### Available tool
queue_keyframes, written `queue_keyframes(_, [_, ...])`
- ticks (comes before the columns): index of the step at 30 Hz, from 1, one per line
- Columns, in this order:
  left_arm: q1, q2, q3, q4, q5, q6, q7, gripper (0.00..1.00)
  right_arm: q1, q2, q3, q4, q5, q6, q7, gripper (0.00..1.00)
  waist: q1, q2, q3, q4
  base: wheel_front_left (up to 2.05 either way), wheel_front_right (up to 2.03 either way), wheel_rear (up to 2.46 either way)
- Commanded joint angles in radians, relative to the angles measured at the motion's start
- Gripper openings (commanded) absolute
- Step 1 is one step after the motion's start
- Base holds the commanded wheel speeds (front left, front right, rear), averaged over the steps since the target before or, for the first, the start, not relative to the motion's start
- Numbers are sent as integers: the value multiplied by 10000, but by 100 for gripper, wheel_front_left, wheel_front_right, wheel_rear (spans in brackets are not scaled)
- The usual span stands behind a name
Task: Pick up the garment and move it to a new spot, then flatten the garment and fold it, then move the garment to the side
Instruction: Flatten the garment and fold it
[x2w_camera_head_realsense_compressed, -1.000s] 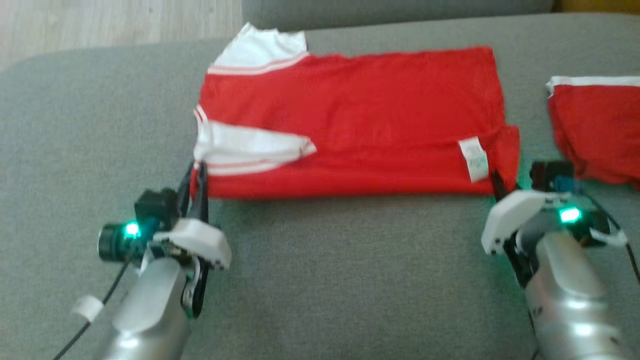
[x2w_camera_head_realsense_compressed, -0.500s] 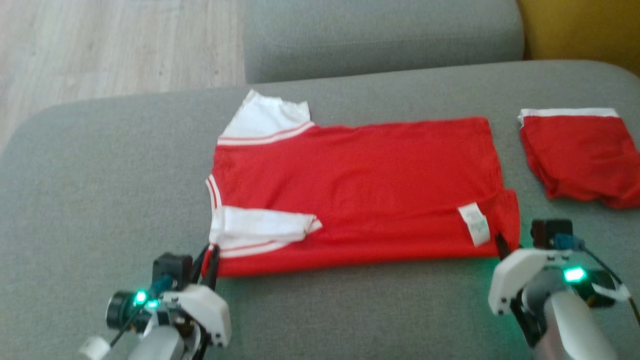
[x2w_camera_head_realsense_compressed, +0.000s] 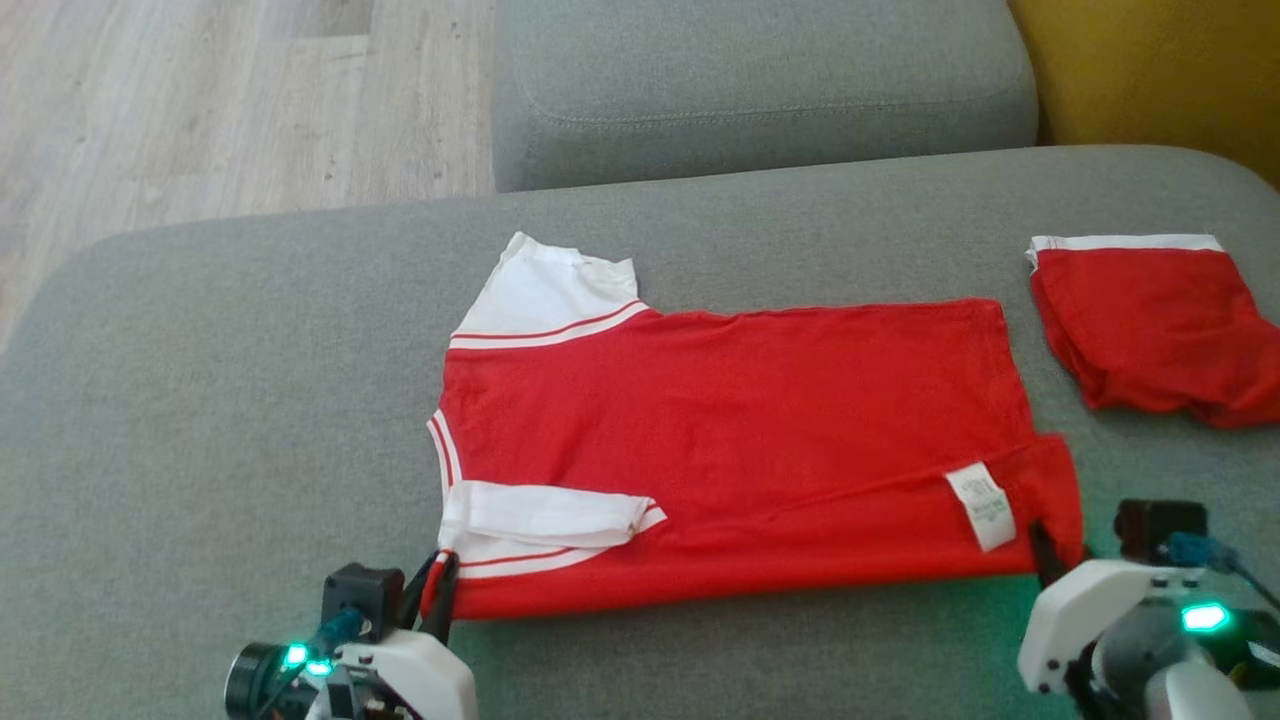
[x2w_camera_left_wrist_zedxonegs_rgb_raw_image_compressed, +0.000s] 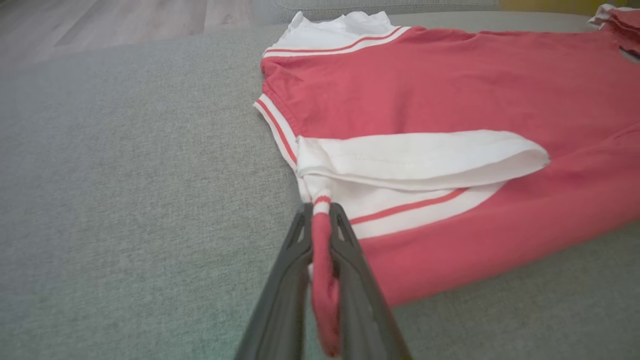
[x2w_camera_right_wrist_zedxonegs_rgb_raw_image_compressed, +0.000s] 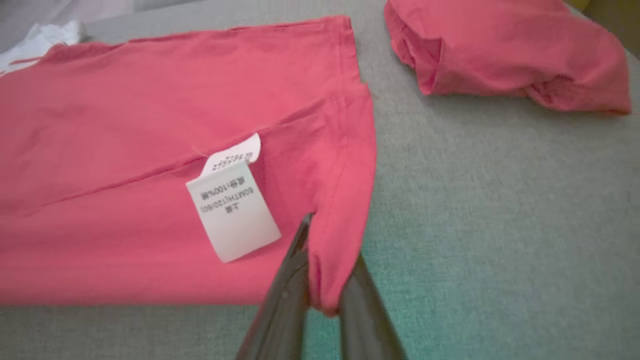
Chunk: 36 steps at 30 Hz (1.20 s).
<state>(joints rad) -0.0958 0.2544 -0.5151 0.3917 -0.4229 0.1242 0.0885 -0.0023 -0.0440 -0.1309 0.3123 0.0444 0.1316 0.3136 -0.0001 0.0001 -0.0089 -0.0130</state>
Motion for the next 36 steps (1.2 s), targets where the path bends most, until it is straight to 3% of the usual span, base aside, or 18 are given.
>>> queue_keyframes(1, [-321,240,375,-362,-59,123,-21,0,-247,-84,152,-520,105,-9,-276,100,1,-1,51,-24,0,0,0])
queue_keyframes(2, [-325,245,401,-406,-55,178,-53,1,-252,-78,150,-625,170,-9,-436,100,1,-1,95,-41,0,0,0])
queue_keyframes(3, [-346,251,427,-442,-40,233,-103,28,-274,-73,134,-722,220,-9,-605,100,1,-1,154,-59,0,0,0])
queue_keyframes(5, [-399,227,499,-510,-18,349,-279,100,-381,-68,134,-900,447,-9,-1071,100,1,-1,250,-97,0,0,0])
queue_keyframes(15, [-1234,71,1265,-968,36,782,-2231,100,-1105,-64,738,-1402,1268,-9,-4012,100,1,-1,807,-447,0,0,0])
queue_keyframes(22, [-2837,279,1523,-1283,206,277,-3070,100,-1544,-63,1281,-1261,1382,-9,-4773,100,1,-1,1547,-886,0,0,0])
queue_keyframes(27, [-4745,806,1230,-555,413,-552,-2068,100,-1980,-63,1603,-1244,1480,-9,-5038,100,1,-1,2432,-1204,0,0,0])
queue_keyframes(32, [-6777,1392,788,820,329,-1860,-158,100,-2489,-63,1974,-1261,1622,-9,-5258,100,1,-1,3418,-1592,0,0,0])
queue_keyframes(36, [-8054,1811,532,1896,131,-2338,1024,100,-2889,-63,2335,-1180,1812,-9,-5427,100,1,-1,4111,-1941,0,0,0])
